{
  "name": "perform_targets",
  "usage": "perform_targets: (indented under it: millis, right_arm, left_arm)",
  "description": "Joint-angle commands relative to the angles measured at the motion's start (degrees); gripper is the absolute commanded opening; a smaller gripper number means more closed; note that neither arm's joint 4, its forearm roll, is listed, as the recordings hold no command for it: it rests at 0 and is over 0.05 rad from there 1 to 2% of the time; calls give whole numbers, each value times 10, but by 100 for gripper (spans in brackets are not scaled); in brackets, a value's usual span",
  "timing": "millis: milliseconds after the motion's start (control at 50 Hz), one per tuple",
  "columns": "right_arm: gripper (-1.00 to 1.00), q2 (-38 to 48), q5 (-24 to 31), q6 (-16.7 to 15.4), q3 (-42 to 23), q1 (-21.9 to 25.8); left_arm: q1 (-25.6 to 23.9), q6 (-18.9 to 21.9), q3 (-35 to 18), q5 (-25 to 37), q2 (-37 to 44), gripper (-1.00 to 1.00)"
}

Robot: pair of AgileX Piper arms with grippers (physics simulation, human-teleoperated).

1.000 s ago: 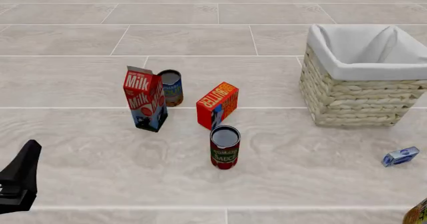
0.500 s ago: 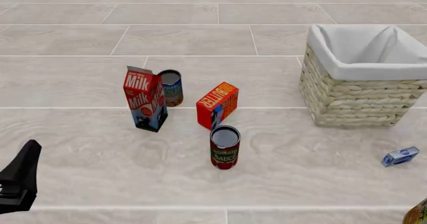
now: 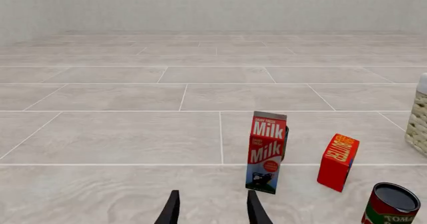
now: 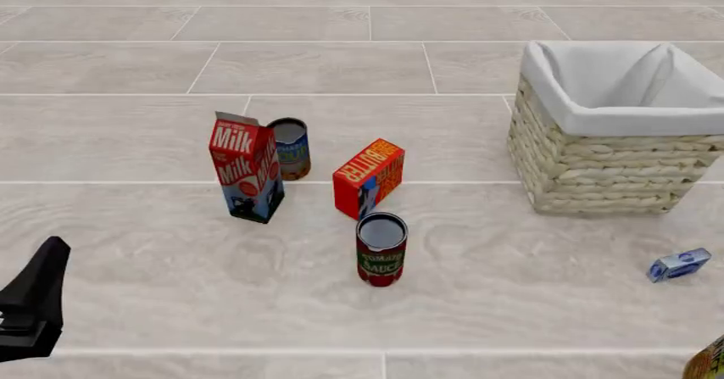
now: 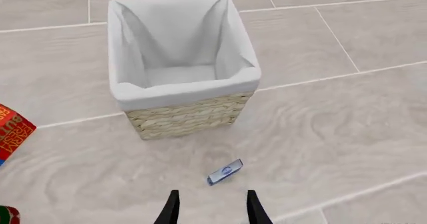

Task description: Pick the cream cheese and place it in the basket.

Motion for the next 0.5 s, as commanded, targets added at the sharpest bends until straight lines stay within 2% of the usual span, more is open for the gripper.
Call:
perform_targets:
  millis: [20, 120, 200, 300, 420, 500]
  right_arm:
    - [100, 75, 10, -1, -57, -19]
    - [100, 116, 6, -14, -66, -30]
    - [100, 131, 11, -4, -81, -31]
    - [100, 161, 21, -20, -82, -39]
    - [100, 195, -3, -38, -65, -65]
    - [100, 206, -13, -29, -62, -70]
  left_arm:
    - [0, 0, 0, 0, 0, 100]
    - [0, 0, 0, 0, 0, 100]
    - [0, 0, 0, 0, 0, 100]
    - [0, 0, 0, 0, 0, 100]
    - [0, 0, 0, 0, 0, 100]
    - [0, 0, 0, 0, 0, 100]
